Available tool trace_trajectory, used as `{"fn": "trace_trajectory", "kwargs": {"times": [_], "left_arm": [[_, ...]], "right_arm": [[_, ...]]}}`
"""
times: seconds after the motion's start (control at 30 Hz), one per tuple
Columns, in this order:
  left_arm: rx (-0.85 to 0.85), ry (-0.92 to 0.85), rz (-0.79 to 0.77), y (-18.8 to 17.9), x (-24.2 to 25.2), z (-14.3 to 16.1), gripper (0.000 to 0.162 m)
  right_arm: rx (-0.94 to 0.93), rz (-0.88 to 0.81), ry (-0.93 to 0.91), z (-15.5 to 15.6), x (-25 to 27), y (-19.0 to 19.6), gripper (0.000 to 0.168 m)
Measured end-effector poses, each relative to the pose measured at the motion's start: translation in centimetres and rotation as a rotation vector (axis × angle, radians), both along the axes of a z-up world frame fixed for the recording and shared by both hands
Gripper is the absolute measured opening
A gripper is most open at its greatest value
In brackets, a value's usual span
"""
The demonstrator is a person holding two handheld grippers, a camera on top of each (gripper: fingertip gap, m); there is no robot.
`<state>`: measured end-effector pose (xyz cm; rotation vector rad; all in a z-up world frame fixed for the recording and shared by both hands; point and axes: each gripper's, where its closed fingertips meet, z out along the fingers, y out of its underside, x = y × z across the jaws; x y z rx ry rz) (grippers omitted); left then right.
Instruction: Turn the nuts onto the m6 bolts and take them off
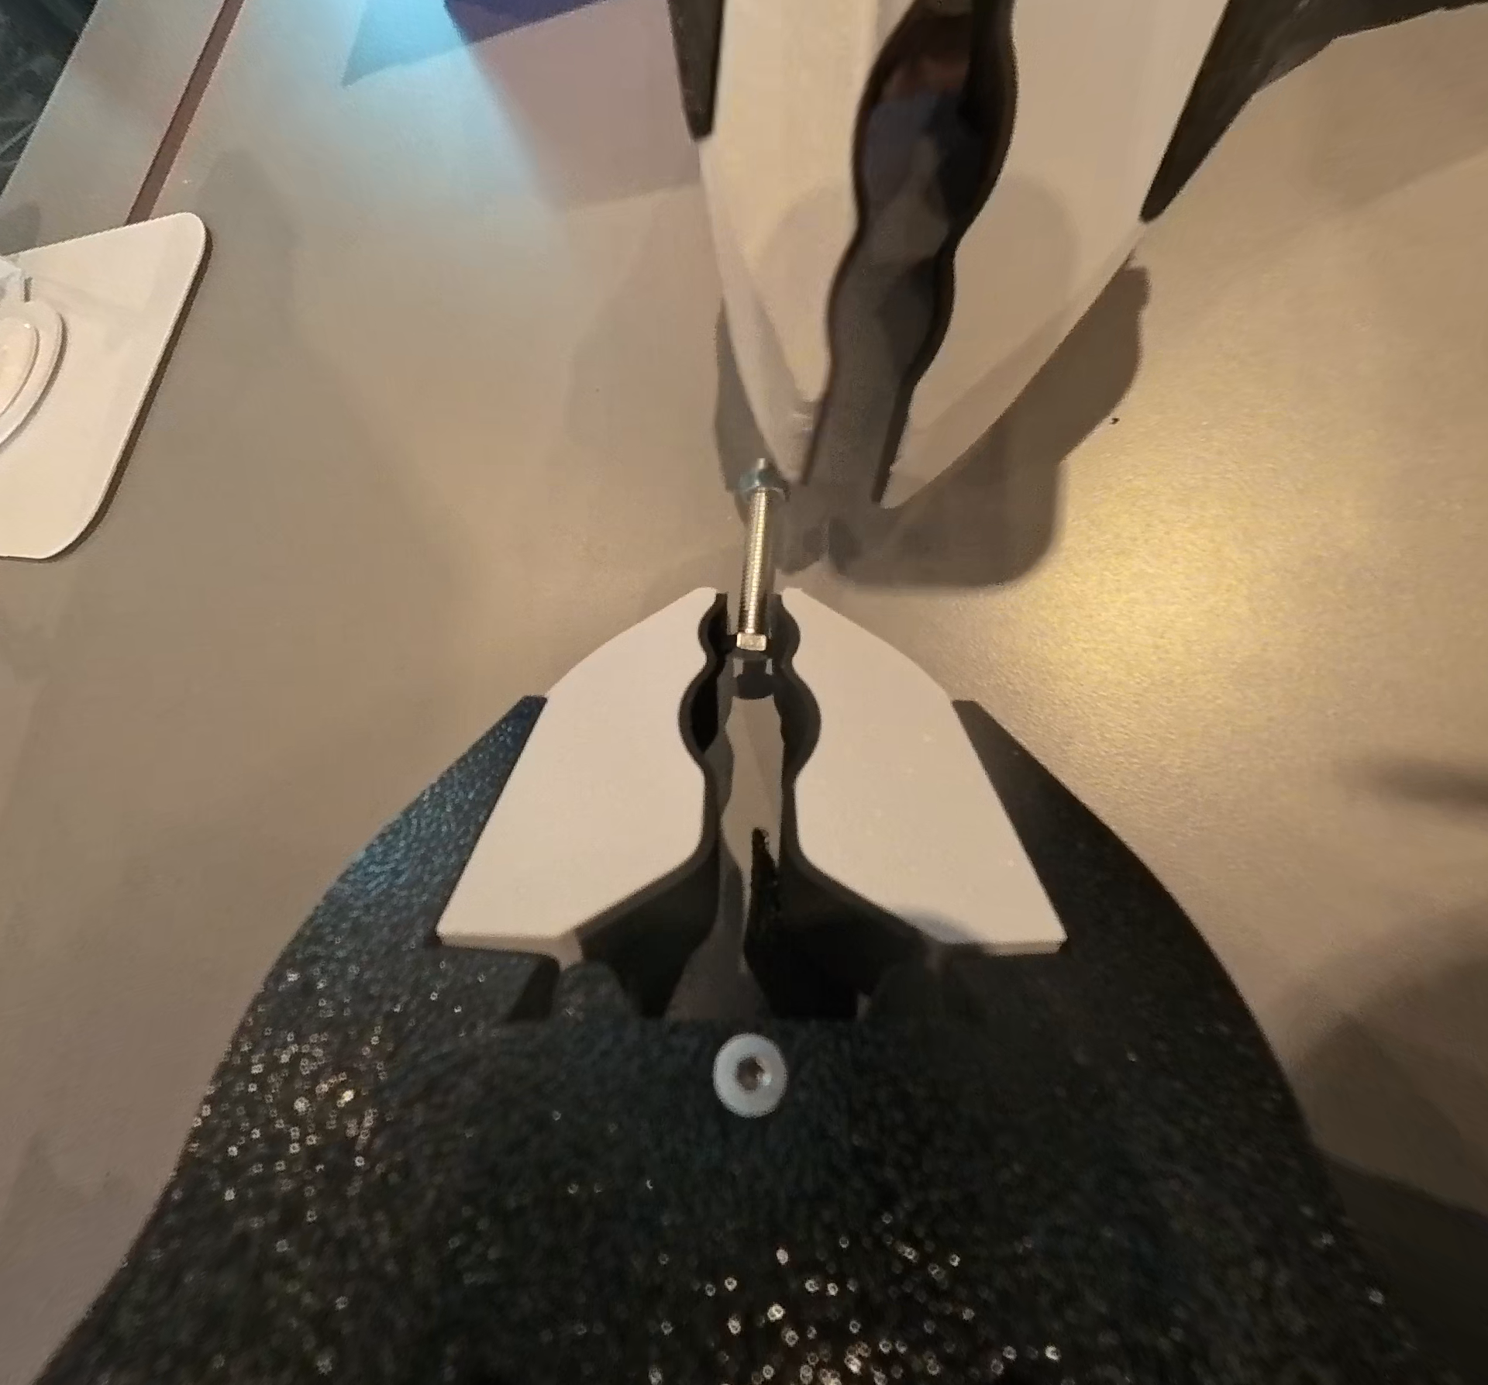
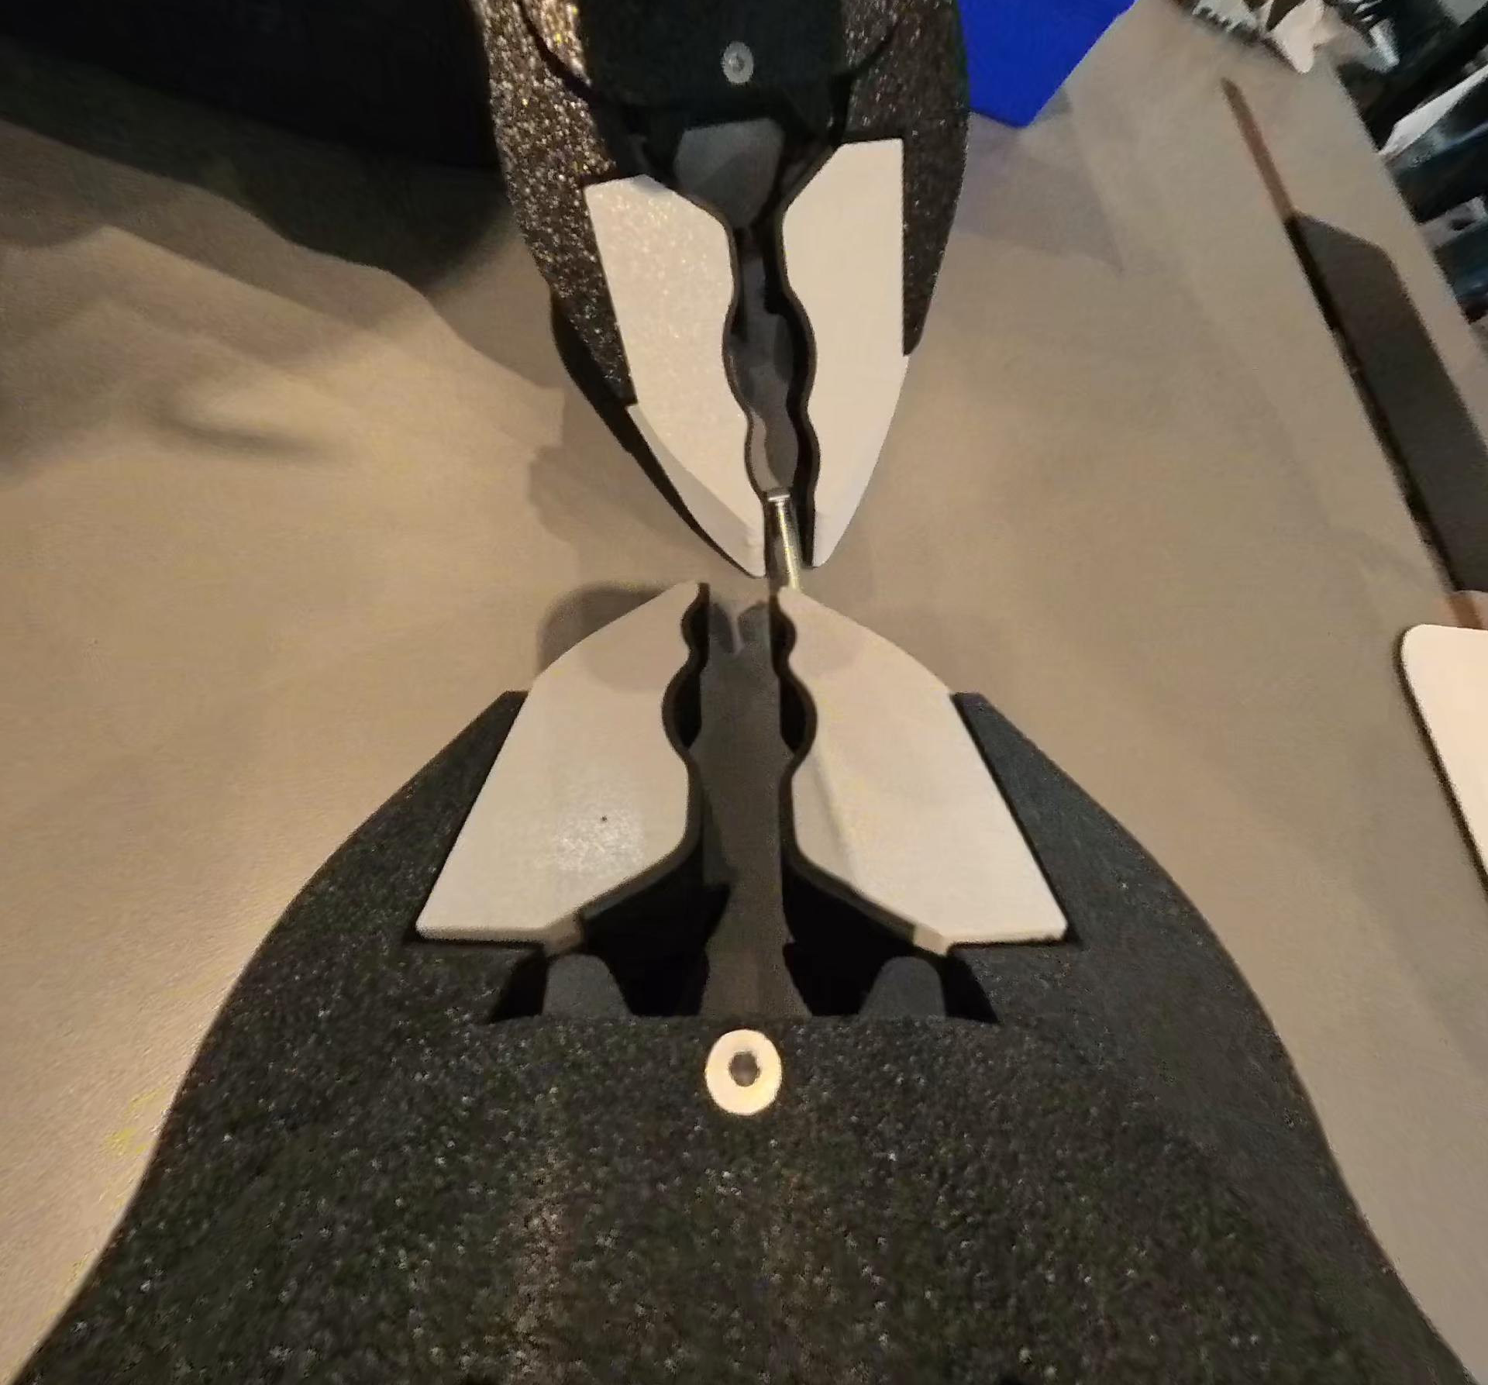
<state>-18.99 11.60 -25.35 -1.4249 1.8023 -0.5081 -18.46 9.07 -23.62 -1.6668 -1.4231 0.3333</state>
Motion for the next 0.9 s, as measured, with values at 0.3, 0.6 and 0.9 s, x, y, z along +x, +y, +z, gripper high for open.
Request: {"fn": "trace_trajectory", "kwargs": {"times": [0.3, 0.6, 0.9], "left_arm": [[0.0, 0.0, 0.0, 0.0, 0.0, 0.0, 0.01], [0.0, 0.0, 0.0, 0.0, 0.0, 0.0, 0.01], [-0.002, 0.0, 0.001, 0.0, 0.0, 0.1, 0.01]], "right_arm": [[-0.013, -0.02, -0.031, -0.7, 0.1, 0.2, 0.032], [0.061, -0.019, -0.012, 0.3, 0.0, 0.5, 0.034], [-0.013, 0.022, -0.019, -0.1, -0.1, -0.4, 0.001]]}}
